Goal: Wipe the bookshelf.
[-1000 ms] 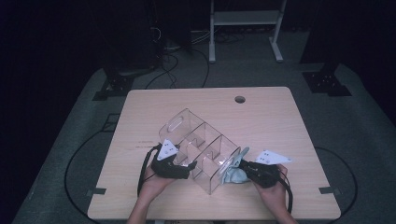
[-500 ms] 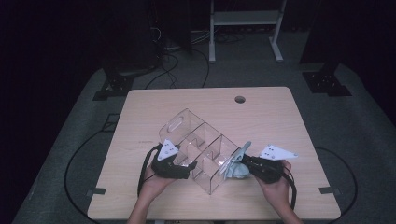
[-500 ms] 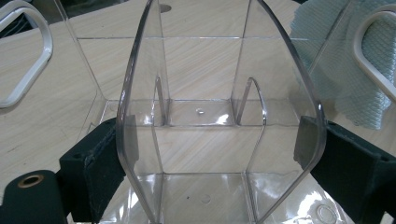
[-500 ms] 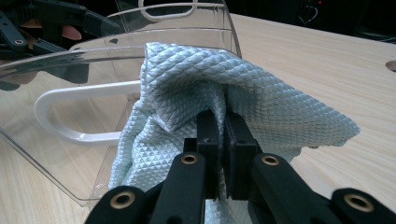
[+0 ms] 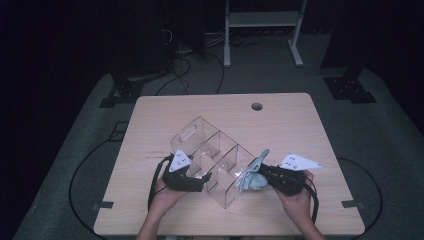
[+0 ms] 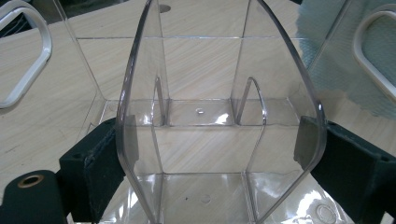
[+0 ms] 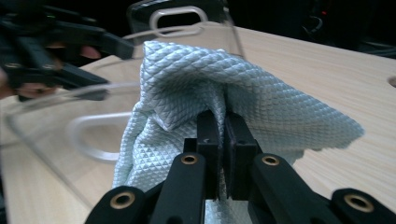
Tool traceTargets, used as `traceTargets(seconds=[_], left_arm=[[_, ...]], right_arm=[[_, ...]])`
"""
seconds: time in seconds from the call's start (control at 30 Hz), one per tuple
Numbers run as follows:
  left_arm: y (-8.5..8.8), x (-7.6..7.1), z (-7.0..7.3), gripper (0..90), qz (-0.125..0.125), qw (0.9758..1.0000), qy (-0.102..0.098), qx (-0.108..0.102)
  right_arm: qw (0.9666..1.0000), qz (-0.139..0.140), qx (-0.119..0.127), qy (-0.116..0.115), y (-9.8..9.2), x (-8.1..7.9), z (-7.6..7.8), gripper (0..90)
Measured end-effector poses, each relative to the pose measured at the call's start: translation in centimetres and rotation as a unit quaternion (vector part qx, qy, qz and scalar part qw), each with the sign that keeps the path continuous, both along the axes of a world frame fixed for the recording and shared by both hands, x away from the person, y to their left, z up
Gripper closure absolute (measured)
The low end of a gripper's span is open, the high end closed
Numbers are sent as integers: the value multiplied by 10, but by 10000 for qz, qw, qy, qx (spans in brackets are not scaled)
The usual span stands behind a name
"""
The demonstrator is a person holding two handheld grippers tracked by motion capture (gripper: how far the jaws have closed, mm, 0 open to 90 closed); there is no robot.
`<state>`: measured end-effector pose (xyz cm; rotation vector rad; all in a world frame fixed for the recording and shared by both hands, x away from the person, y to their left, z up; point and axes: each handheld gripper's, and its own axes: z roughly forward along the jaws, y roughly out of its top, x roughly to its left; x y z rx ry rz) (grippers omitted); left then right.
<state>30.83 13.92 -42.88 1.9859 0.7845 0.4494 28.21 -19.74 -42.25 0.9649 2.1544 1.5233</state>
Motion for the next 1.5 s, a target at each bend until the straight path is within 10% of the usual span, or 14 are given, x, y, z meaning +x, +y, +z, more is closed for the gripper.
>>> traceTargets(seconds=[1.5], left_arm=[[-4, -1, 1, 98, 45, 10000, -6, 20]], right_arm=[[9965, 825, -131, 0, 29, -28, 19, 861]])
